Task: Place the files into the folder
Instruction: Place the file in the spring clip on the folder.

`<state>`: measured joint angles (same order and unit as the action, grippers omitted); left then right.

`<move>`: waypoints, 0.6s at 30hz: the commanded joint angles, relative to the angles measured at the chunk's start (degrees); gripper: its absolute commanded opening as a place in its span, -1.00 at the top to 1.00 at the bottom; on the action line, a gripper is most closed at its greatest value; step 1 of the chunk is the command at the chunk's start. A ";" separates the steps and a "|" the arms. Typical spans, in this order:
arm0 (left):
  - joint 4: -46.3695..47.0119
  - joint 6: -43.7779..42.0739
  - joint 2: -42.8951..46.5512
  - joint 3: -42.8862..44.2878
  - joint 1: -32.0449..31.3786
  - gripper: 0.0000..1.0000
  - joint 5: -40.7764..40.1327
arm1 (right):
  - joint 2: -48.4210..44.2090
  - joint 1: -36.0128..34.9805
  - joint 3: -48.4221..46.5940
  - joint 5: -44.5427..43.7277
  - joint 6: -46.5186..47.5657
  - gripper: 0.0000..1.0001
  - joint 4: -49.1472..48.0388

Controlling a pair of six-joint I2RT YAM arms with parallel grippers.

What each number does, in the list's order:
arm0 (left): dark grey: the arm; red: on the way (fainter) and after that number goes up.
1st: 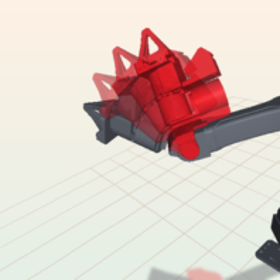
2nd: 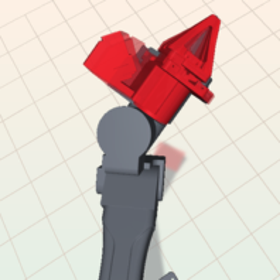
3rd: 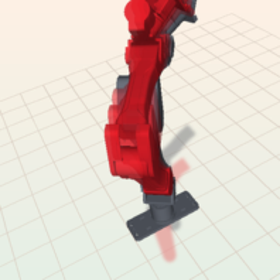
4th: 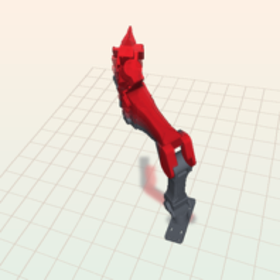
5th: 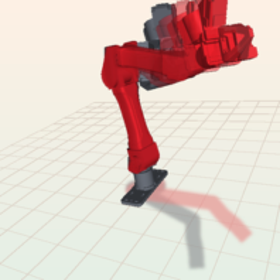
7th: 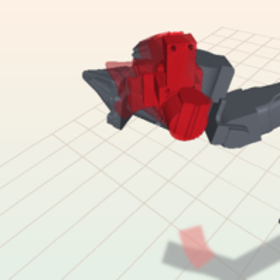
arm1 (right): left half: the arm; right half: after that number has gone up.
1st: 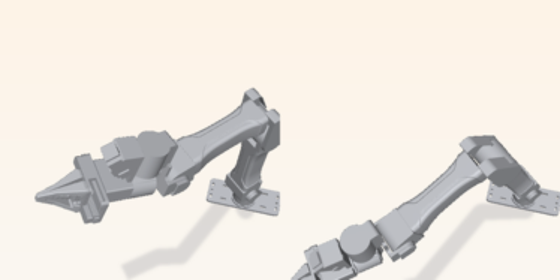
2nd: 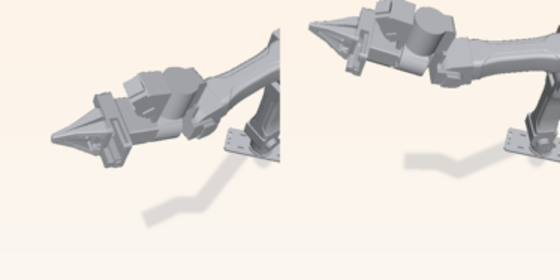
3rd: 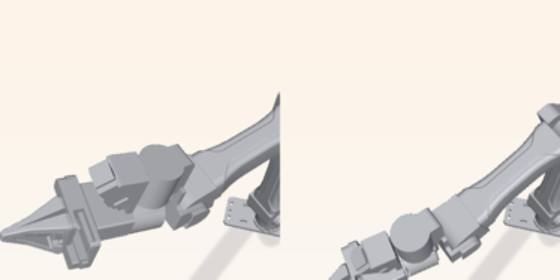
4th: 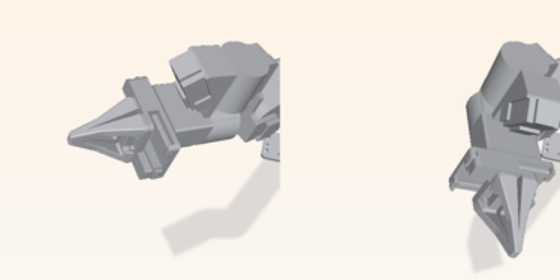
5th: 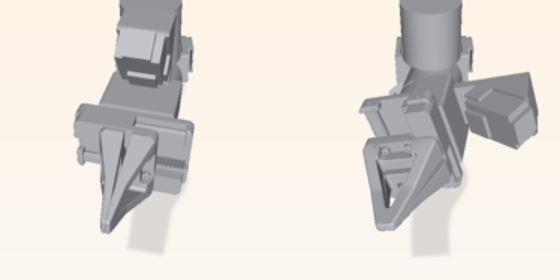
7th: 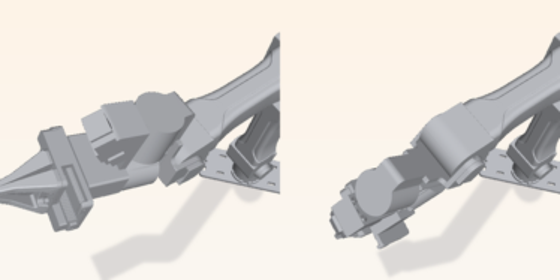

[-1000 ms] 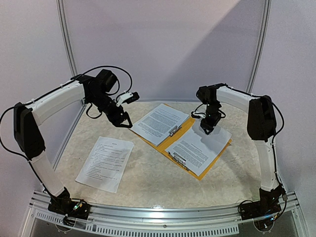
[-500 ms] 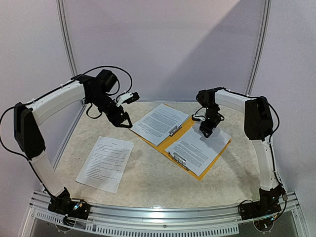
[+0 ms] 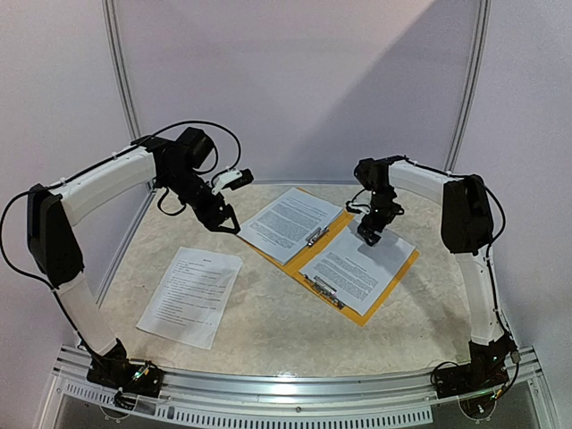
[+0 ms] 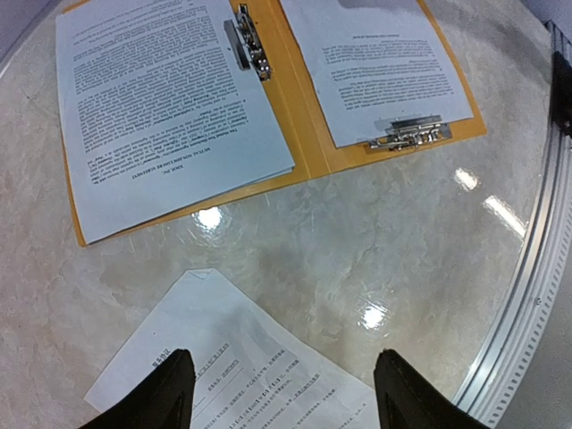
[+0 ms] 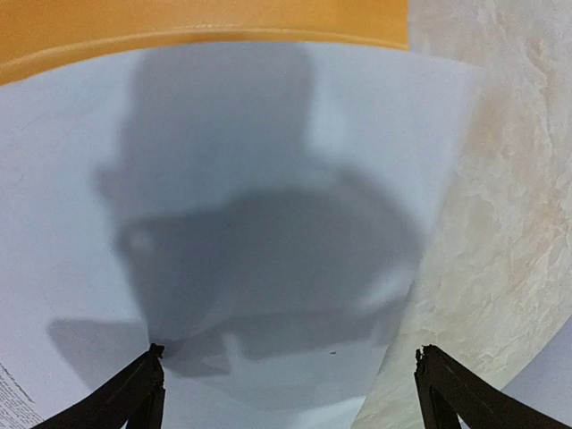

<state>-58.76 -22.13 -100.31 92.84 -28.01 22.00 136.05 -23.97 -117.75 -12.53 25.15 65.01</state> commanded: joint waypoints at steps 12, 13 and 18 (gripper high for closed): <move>-0.71 -0.89 -0.37 -0.82 -0.23 -0.42 0.00 | -0.22 1.92 -3.64 0.02 -2.85 -0.96 -2.03; -0.74 -1.05 -0.29 -0.89 -0.25 -0.42 -0.10 | -0.84 2.83 -3.63 1.60 -5.19 -0.93 -3.53; -0.91 -1.50 -0.48 -1.04 -0.13 -0.42 -0.53 | -7.81 5.74 2.38 4.02 -13.85 -0.90 -15.90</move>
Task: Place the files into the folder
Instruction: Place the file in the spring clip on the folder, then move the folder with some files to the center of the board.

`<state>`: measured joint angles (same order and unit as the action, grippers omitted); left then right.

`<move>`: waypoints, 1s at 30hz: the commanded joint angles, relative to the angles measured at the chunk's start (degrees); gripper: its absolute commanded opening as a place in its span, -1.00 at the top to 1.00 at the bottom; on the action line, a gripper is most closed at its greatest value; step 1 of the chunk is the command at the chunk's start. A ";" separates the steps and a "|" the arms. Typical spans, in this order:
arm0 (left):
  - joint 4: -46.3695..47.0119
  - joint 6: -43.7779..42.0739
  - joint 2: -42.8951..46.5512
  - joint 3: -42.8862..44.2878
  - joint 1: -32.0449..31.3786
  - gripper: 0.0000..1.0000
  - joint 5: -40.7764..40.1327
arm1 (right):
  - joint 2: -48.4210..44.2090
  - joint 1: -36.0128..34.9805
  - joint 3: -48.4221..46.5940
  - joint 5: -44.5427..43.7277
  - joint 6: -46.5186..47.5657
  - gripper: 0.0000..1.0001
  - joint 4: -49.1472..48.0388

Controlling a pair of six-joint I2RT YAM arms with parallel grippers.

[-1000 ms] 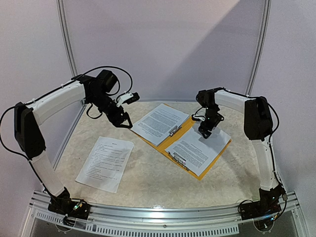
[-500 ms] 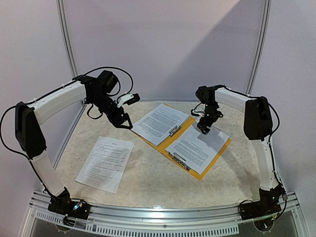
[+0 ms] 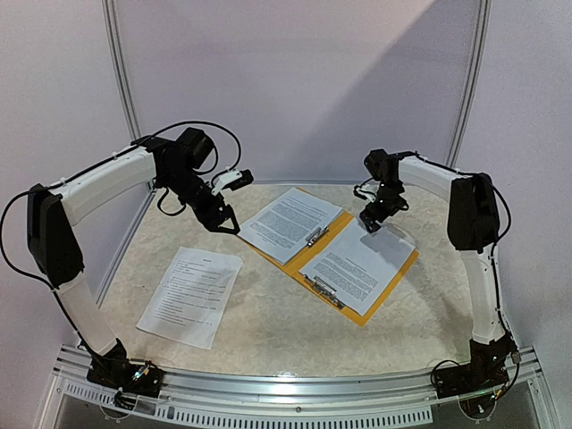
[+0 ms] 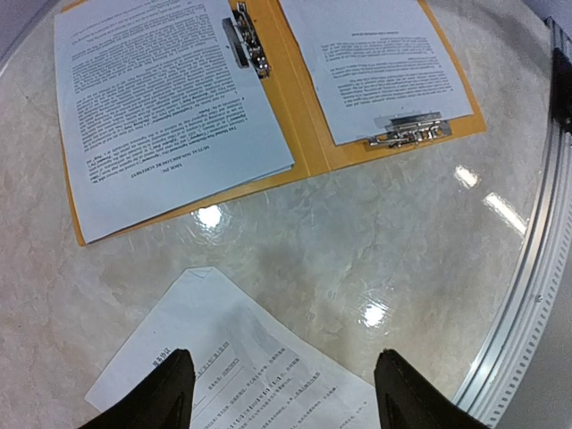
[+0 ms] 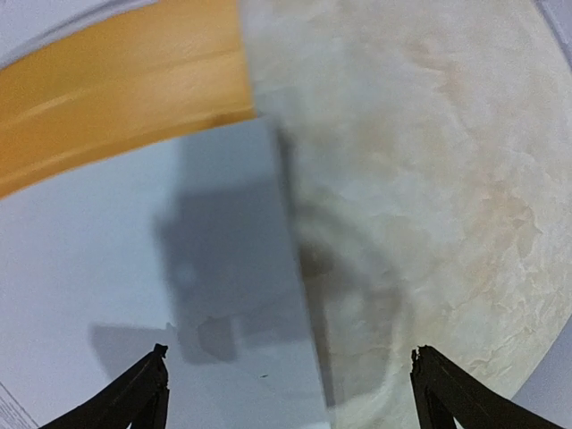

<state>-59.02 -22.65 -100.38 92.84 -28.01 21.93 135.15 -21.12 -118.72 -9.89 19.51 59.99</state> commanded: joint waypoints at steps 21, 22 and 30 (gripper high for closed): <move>-0.48 -1.40 -2.13 -1.39 0.08 -0.42 -0.48 | 6.79 3.81 -2.52 -10.70 -8.60 -0.95 -6.23; -0.48 -1.49 -2.14 -1.36 0.14 -0.42 -0.50 | 6.59 3.79 -2.26 -9.91 -8.15 -0.95 -6.28; -0.52 -1.51 -2.04 -1.46 0.24 -0.42 -0.24 | 3.60 3.77 0.85 -6.49 -6.60 -0.93 -6.99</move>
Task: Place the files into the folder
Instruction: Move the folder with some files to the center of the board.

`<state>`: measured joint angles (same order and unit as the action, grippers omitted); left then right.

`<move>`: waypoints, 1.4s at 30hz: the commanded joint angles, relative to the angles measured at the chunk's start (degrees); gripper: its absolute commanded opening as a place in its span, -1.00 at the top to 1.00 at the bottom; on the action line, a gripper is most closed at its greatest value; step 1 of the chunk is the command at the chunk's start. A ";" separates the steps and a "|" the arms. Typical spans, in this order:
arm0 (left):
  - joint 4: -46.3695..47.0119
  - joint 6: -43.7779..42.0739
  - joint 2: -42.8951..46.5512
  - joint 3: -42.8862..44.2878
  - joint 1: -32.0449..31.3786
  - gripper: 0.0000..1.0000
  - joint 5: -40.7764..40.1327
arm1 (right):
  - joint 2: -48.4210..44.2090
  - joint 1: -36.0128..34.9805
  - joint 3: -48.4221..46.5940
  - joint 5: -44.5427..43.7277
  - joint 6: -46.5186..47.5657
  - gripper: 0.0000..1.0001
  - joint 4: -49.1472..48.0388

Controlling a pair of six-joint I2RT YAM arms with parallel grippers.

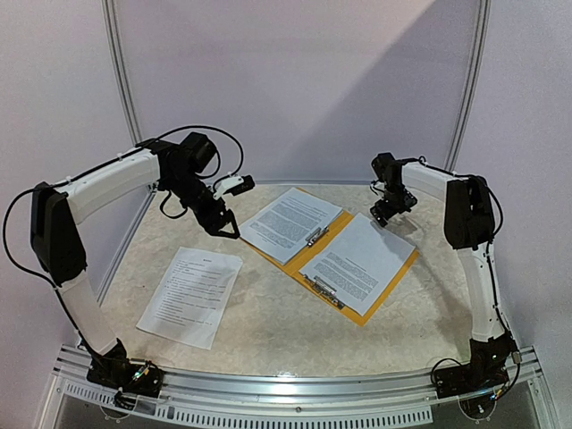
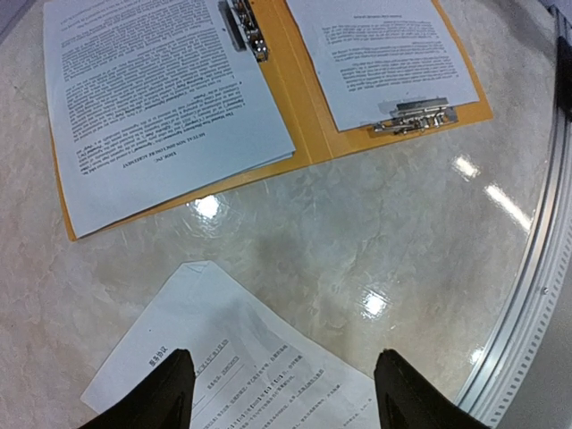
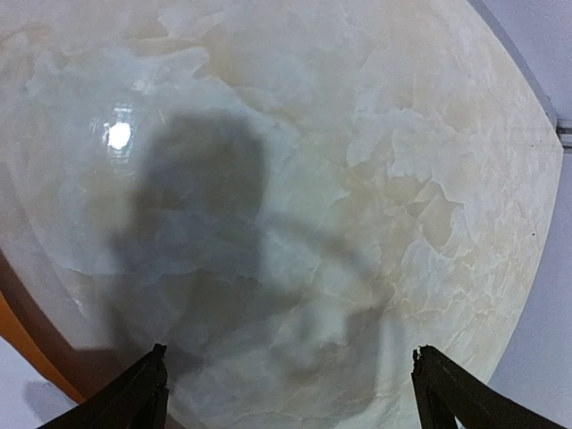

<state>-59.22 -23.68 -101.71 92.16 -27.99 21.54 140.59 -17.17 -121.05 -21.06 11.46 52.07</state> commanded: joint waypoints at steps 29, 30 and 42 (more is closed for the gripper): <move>-2.94 -2.71 3.33 -4.18 3.92 -0.44 -3.77 | -16.00 -1.03 0.03 -13.60 -6.07 -0.97 -3.27; -3.46 -3.28 3.69 -5.46 5.26 -0.44 -4.44 | -18.01 -1.52 0.33 -10.51 -9.31 -0.94 -2.80; 3.54 -7.11 5.82 -24.14 23.64 -0.35 -18.71 | -29.42 -29.60 27.41 19.63 -48.41 -0.70 -35.77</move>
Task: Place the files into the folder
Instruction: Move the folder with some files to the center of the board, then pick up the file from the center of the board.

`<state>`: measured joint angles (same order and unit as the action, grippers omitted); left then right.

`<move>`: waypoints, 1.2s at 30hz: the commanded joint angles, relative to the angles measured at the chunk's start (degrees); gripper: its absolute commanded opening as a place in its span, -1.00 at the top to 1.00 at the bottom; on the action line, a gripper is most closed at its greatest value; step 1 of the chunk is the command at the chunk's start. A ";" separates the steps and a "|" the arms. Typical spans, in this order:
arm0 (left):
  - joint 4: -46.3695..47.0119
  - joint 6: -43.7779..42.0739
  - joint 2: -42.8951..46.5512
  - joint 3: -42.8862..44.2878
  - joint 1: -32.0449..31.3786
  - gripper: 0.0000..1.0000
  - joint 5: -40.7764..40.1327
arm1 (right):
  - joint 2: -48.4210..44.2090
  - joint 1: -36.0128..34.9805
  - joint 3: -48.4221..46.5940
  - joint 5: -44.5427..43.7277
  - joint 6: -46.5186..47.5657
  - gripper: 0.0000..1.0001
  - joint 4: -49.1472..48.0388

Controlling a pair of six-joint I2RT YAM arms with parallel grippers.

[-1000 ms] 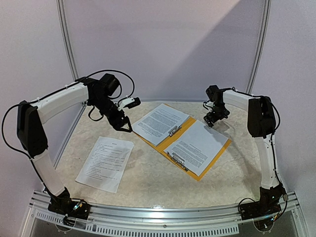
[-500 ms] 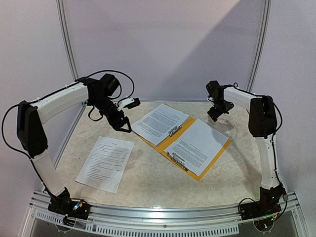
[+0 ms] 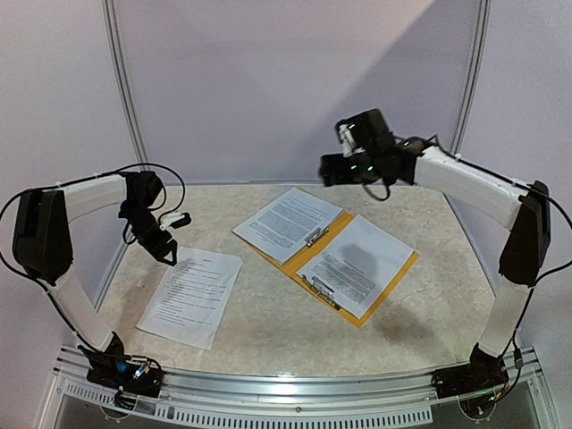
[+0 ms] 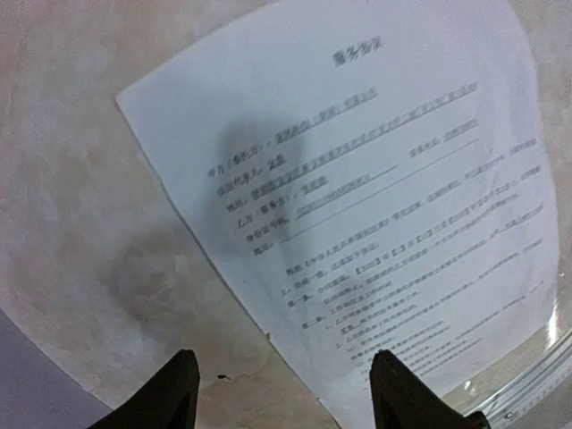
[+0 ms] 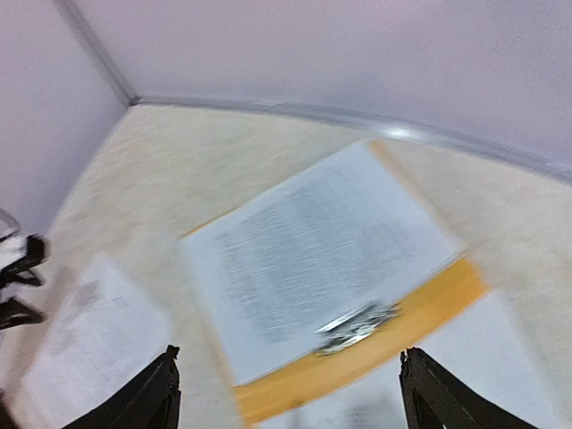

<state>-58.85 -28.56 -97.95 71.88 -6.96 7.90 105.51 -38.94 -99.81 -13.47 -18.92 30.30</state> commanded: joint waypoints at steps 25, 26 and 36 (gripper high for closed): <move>11.55 -3.67 -4.28 -12.90 5.07 -0.26 -2.86 | 36.86 -19.49 -2.44 19.39 -53.74 -0.59 -31.61; 11.67 -3.74 -4.41 -12.90 5.11 -0.26 -2.88 | 37.46 -19.69 -3.13 19.63 -54.53 -0.59 -31.87; 11.83 -3.88 -4.98 -12.90 5.20 -0.26 -2.07 | 40.94 -21.47 -4.49 20.08 -62.15 -0.58 -37.78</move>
<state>-48.64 -31.73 -101.01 59.13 -2.44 4.38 142.43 -58.96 -104.42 6.28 -76.60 -7.70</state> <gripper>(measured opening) 0.631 0.790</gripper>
